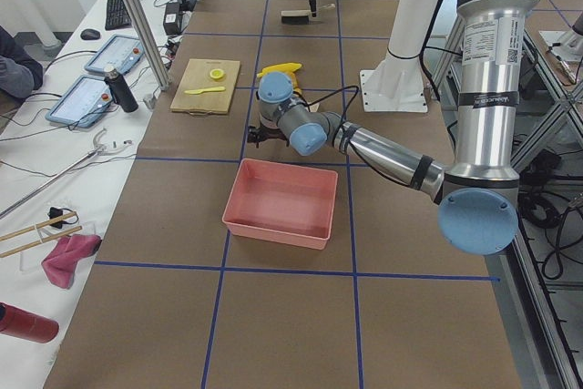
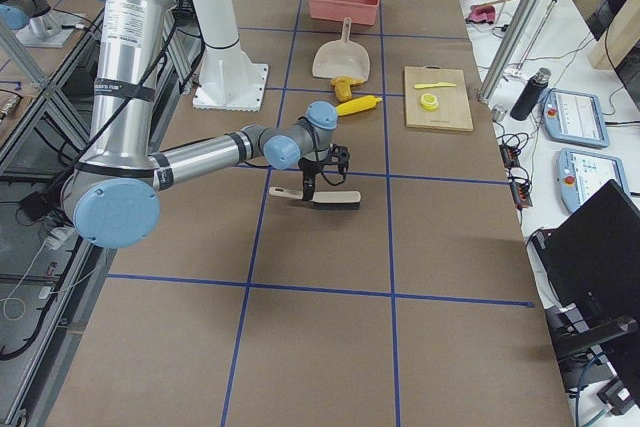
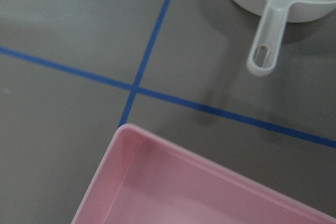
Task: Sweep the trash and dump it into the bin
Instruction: 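Reach the left gripper to the dustpan handle while the right grasps the brush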
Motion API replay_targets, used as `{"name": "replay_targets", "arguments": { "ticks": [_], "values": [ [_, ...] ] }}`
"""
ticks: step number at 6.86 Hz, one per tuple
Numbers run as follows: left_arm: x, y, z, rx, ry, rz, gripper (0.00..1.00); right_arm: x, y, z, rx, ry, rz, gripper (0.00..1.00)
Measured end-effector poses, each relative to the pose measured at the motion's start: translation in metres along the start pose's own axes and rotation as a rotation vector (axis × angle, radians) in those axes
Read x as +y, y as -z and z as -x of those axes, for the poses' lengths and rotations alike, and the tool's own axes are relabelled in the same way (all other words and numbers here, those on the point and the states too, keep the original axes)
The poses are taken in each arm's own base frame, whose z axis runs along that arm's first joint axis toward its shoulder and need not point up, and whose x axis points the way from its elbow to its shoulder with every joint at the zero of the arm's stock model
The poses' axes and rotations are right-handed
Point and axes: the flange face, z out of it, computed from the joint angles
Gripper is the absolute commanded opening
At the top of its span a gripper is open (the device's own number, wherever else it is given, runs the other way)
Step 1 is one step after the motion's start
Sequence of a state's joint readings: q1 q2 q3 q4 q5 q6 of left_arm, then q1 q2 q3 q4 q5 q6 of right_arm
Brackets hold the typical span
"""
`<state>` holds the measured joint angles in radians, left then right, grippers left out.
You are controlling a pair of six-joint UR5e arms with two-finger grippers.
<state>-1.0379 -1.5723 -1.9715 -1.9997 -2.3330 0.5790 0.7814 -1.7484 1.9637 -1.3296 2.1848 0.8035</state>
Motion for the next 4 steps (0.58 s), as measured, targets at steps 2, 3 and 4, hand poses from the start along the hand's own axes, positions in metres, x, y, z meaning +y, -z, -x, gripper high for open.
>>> {"name": "replay_targets", "arguments": {
  "ticks": [2, 3, 4],
  "values": [
    [-0.025, -0.015, -0.016, -0.006, -0.073, 0.013, 0.99, 0.013, -0.003, -0.013, 0.017, -0.01, 0.016, 0.98],
    [-0.036, -0.023, -0.018, -0.003, -0.09, 0.013, 0.99, 0.016, -0.005, -0.014, 0.02, -0.01, 0.02, 0.98],
    [-0.051, -0.032, -0.014, 0.003, -0.104, 0.006, 0.99, 0.017, -0.007, -0.014, 0.022, -0.008, 0.024, 0.98]
  ]
}}
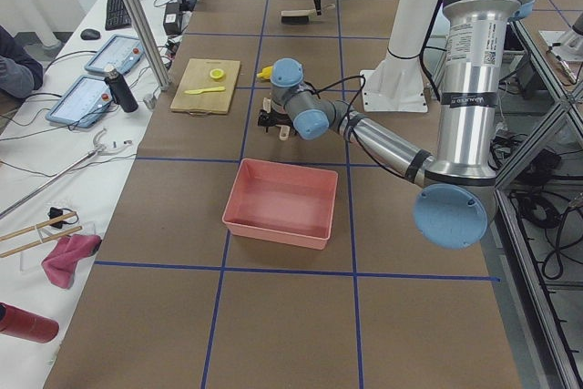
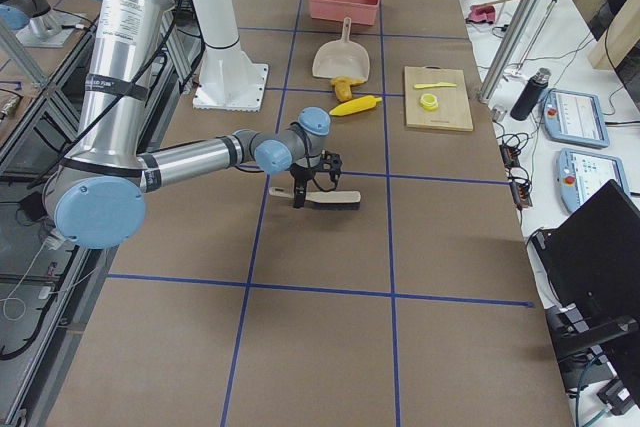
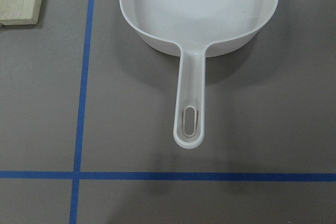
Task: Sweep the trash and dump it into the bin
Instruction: 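Reach the left gripper to the dustpan handle while the right grasps the brush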
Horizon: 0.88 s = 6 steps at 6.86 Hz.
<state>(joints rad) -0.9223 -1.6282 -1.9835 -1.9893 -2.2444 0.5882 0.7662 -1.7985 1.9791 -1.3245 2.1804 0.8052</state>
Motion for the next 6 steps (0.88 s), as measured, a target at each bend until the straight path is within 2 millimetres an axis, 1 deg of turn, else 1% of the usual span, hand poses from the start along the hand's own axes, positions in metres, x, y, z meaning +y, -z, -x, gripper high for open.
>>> {"name": "replay_targets", "arguments": {
  "ticks": [1, 2, 3, 4, 5, 6],
  "values": [
    [-0.013, -0.009, 0.008, 0.006, -0.013, -0.01, 0.98, 0.001, -0.002, 0.001, 0.002, 0.003, 0.005, 0.98],
    [-0.019, -0.019, 0.017, 0.013, -0.023, -0.017, 0.98, 0.002, -0.006, 0.001, 0.005, 0.006, 0.014, 0.94],
    [-0.017, -0.028, 0.02, 0.021, -0.025, -0.019, 0.98, 0.003, -0.011, 0.002, 0.008, 0.008, 0.025, 0.64],
    [-0.018, -0.036, 0.018, 0.031, -0.025, -0.02, 0.98, 0.004, -0.015, 0.002, 0.009, 0.009, 0.036, 0.24],
    [-0.02, -0.043, 0.015, 0.042, -0.027, -0.02, 0.98, 0.005, -0.016, 0.002, 0.005, 0.009, 0.04, 0.0],
    [-0.024, -0.052, 0.011, 0.056, -0.026, -0.018, 0.98, 0.006, -0.014, 0.003, -0.003, 0.01, 0.045, 0.0]
  ]
}}
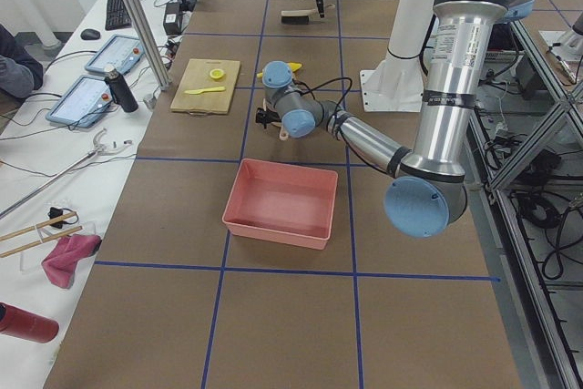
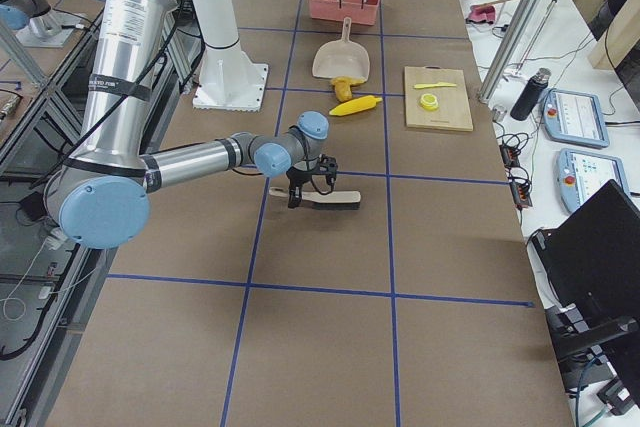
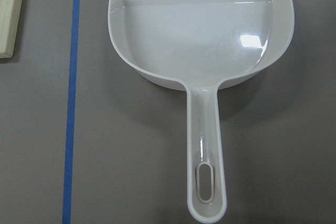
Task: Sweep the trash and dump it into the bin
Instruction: 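Reach the left gripper to the dustpan handle while the right grasps the brush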
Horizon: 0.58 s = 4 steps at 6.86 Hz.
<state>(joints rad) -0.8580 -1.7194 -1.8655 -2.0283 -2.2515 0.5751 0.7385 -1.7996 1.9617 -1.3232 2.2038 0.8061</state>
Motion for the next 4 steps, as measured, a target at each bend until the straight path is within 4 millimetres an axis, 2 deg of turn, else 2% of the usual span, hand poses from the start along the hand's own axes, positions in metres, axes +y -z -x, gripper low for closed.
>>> {"name": "replay_targets", "arguments": {
  "ticks": [3, 4],
  "values": [
    [-0.016, -0.029, -0.011, 0.045, 0.037, -0.004, 0.98, 0.001, 0.006, 0.003, -0.019, 0.004, 0.005, 0.0],
    [-0.017, -0.034, -0.011, 0.051, 0.04, -0.003, 0.98, 0.002, 0.017, 0.005, -0.026, 0.004, -0.006, 0.0]
  ]
}}
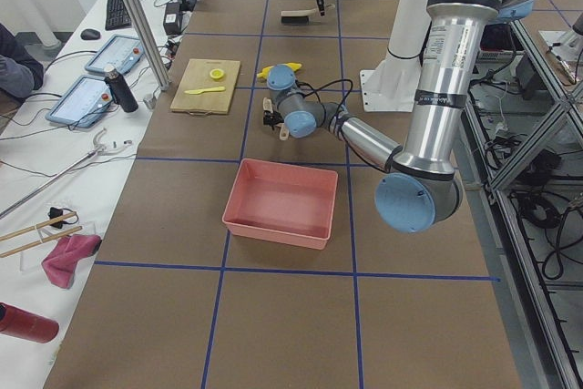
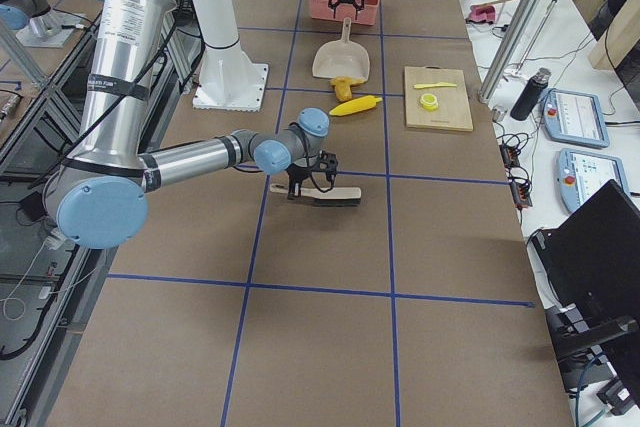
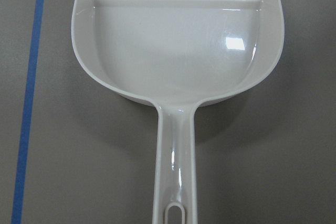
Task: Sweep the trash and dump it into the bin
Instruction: 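Reach the left gripper to the dustpan handle while the right grasps the brush, then hold the dustpan with the left gripper while the right lifts the brush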
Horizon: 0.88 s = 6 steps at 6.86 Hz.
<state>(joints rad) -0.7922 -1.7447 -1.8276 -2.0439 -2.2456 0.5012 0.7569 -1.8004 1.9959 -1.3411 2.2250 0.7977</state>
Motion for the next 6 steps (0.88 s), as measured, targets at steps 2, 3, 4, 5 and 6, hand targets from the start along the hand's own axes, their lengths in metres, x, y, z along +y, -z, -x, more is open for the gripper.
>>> {"name": "replay_targets", "arguments": {
  "ticks": [2, 3, 4, 5, 6],
  "values": [
    [-0.005, -0.007, 0.005, 0.004, -0.002, 0.001, 0.98, 0.004, 0.04, 0.018, 0.007, -0.022, -0.015, 0.0],
    [-0.009, -0.01, 0.009, 0.003, -0.006, -0.002, 0.98, 0.0, 0.06, 0.035, 0.007, -0.028, -0.028, 0.0],
    [-0.013, -0.014, 0.014, 0.0, -0.01, -0.006, 0.98, -0.013, 0.08, 0.062, -0.007, -0.018, -0.048, 0.0],
    [-0.015, -0.019, 0.019, -0.003, -0.012, -0.007, 0.98, -0.028, 0.096, 0.095, -0.011, -0.007, -0.06, 0.0],
    [-0.014, -0.023, 0.022, -0.008, -0.015, -0.007, 0.98, -0.038, 0.107, 0.122, 0.005, 0.002, -0.065, 0.0]
  ]
}}
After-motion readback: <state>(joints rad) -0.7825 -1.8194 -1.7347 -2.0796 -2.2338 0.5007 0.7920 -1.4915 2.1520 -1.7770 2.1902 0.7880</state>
